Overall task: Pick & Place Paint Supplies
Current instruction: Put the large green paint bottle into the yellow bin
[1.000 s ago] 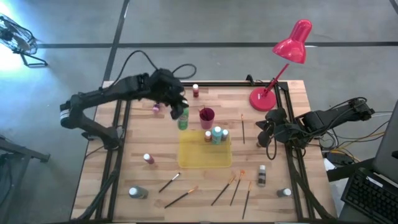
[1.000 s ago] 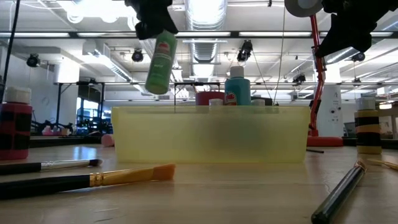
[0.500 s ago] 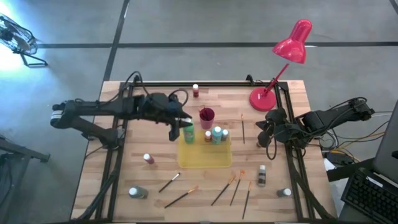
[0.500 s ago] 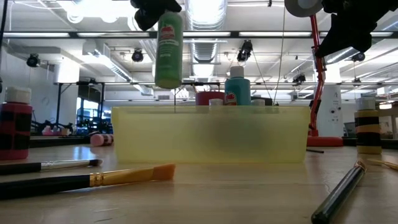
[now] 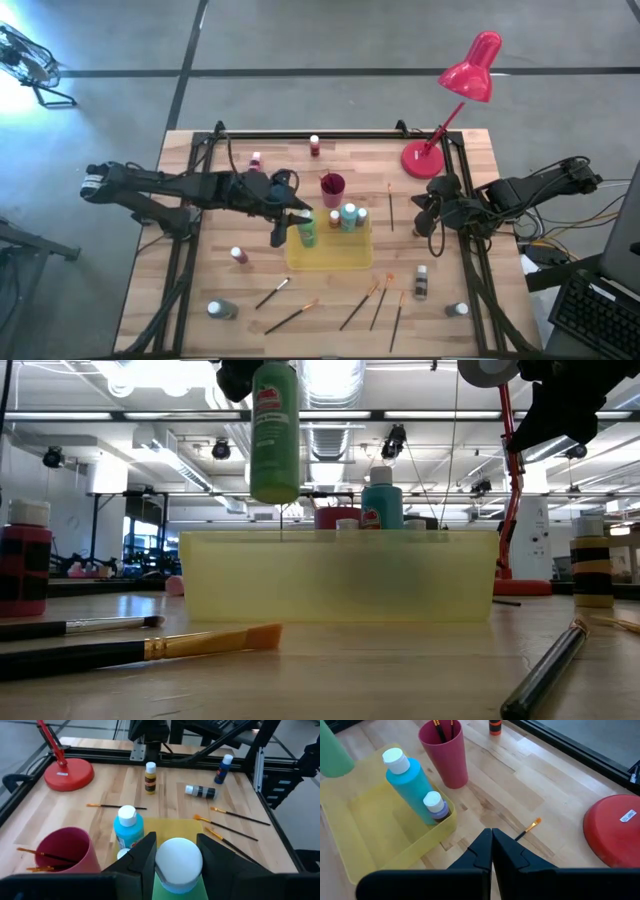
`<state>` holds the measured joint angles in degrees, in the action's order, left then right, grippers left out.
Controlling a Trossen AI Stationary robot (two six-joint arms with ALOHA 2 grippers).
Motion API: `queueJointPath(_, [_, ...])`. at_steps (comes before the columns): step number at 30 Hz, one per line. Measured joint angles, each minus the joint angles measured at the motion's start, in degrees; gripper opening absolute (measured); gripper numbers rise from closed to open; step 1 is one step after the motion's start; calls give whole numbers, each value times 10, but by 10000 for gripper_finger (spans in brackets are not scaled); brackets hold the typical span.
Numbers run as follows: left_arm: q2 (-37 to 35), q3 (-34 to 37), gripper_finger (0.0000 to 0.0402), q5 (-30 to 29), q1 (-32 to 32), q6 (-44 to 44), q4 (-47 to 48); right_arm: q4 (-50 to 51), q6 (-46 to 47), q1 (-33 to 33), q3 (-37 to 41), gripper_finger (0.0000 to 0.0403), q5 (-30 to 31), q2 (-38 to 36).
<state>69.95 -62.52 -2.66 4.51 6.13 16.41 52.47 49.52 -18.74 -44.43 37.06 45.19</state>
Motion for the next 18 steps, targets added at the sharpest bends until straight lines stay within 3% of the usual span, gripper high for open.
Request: queueJointPath(18, [57,1,123,-110,14,-20,-15,18,-11,0,0,8,6,0])
